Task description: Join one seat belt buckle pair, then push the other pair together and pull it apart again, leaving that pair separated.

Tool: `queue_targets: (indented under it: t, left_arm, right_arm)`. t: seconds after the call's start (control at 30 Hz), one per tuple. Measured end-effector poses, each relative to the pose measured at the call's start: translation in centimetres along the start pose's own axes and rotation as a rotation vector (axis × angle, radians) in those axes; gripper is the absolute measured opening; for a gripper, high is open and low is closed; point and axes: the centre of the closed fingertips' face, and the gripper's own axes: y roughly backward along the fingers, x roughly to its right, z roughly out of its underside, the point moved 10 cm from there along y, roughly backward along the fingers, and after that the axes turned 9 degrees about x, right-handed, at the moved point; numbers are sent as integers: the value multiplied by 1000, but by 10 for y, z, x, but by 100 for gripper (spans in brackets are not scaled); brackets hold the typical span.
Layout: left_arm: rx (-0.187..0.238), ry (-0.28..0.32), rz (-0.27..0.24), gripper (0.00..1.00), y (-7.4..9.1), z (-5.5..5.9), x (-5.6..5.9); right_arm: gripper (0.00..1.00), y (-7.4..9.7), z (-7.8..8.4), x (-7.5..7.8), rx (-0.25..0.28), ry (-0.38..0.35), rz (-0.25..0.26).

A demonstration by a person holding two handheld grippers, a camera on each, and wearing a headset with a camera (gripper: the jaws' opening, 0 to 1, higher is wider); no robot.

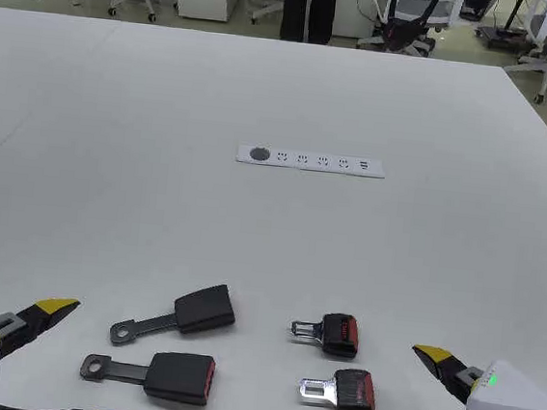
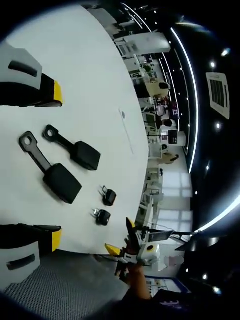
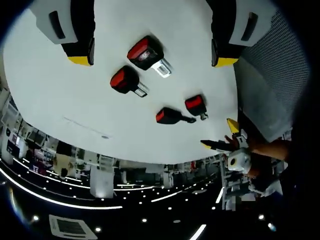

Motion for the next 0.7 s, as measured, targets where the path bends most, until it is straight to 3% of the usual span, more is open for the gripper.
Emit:
queue_targets:
  t: [0.7]
  left_arm:
    - [4,-8,6,100,0,4,-4]
  right_arm:
    - [99,3,1,1,6,11,4]
